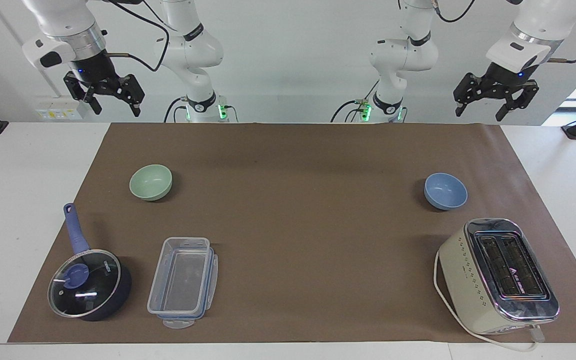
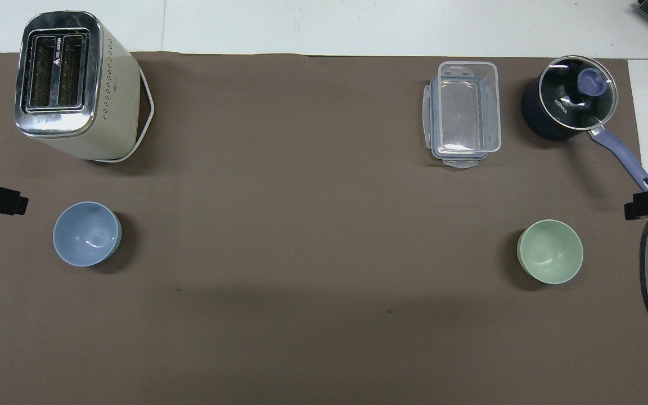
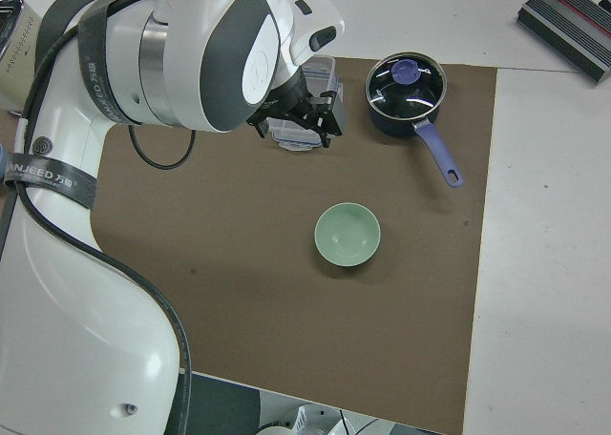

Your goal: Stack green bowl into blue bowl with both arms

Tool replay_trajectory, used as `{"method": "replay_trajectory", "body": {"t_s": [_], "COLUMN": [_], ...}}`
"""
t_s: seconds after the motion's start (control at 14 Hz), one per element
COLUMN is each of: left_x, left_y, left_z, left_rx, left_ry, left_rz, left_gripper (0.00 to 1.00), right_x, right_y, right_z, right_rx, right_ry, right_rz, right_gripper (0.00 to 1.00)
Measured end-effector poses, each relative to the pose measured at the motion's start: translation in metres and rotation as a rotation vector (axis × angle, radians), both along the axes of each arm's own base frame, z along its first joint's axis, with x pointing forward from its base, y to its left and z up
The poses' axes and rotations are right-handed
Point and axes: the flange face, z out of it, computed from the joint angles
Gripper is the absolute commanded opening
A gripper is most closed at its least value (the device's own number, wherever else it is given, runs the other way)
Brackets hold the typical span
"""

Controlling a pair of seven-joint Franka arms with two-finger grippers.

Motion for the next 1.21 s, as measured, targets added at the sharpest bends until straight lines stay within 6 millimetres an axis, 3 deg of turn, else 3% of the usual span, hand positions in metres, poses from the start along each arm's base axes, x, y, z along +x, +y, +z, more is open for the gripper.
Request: {"method": "replay_trajectory", "body": {"t_s": [0.85,1.21], "left_x": [-0.001,-0.005], "left_y": [0.01,0.034], "left_z": [-0.002,-0.029], "left_rx": [0.0,-0.01], "left_ry": [0.008,-0.005], "left_rz": [0.017,0.064], "left_gripper": [1.0,1.0], "right_x": [0.0,0.0], "right_y": [0.0,0.0], "right_z": [0.0,0.0], "right_rx": [0.0,0.0], "right_ry": [0.0,0.0], "right_rz": [0.0,0.0], "right_gripper": [1.0,1.0]}}
